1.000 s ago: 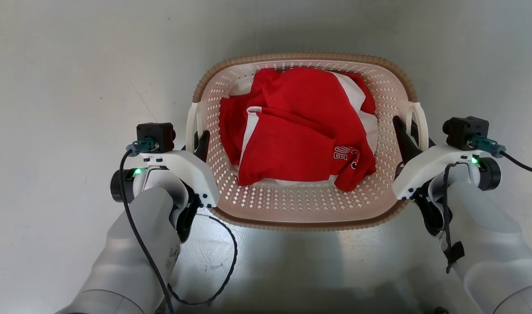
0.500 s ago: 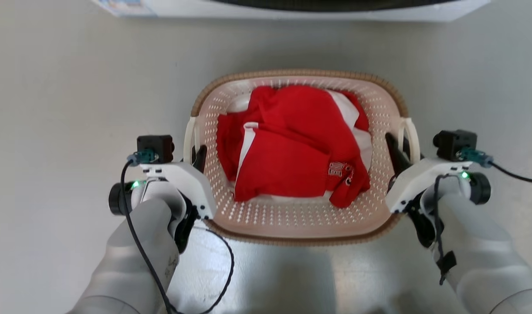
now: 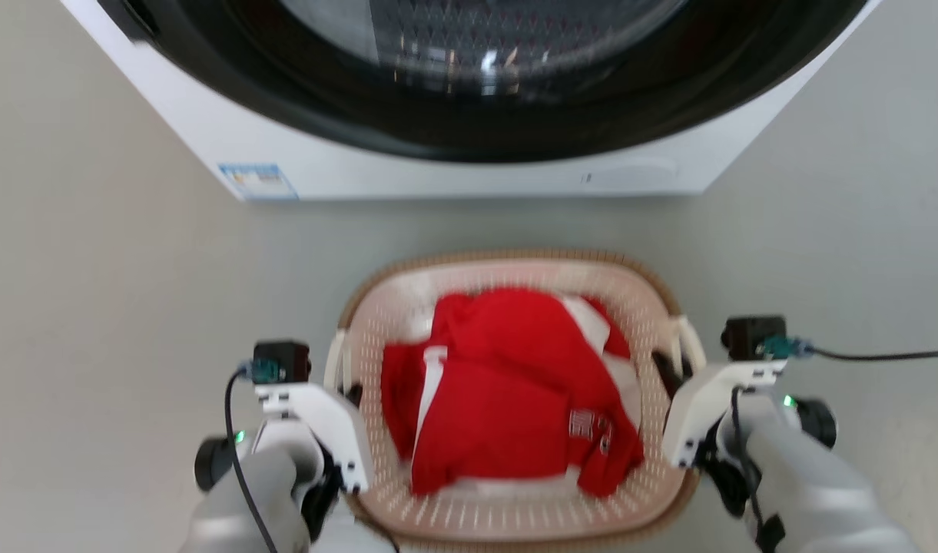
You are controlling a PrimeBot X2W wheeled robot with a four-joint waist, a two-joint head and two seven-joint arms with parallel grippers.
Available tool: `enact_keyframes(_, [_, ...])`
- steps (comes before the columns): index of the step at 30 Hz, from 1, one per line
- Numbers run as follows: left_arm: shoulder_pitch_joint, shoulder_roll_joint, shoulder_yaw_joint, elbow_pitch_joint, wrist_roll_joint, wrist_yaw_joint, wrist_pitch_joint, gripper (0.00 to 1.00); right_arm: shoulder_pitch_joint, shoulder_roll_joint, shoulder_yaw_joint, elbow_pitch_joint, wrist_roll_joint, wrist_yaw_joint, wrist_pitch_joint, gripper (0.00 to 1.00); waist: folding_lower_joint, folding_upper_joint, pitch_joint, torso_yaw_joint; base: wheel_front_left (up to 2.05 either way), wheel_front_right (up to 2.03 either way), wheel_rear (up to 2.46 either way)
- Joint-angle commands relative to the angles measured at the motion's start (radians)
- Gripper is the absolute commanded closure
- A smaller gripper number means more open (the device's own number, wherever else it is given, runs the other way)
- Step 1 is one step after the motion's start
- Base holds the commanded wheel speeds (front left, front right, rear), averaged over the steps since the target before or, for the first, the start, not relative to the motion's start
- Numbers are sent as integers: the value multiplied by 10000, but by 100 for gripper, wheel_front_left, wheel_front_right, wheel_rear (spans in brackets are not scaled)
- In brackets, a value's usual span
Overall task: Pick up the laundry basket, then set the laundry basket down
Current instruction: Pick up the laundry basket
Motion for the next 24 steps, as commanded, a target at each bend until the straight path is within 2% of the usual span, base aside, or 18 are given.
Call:
enact_keyframes(1, [264, 347, 165, -36, -100, -57, 54, 100, 499, 49, 299, 63, 104, 62, 122, 100, 0, 0, -1138, -199, 0, 0, 0])
enact_keyframes(7, [986, 422, 45, -3, -239, -85, 698, 100, 1049, 190, 811, 221, 627, 62, 841, 100, 0, 0, -2596, -267, 0, 0, 0])
enact_keyframes(14, [1540, 494, -106, 6, -340, -101, 1282, 100, 1479, 298, 1261, 248, 1092, 62, 1595, 100, 0, 0, -3627, -298, 0, 0, 0])
enact_keyframes(24, [1680, 596, -243, 11, -568, -110, 2319, 100, 1416, 311, 1718, 281, 1711, 62, 2494, 100, 0, 0, -4175, -334, 0, 0, 0])
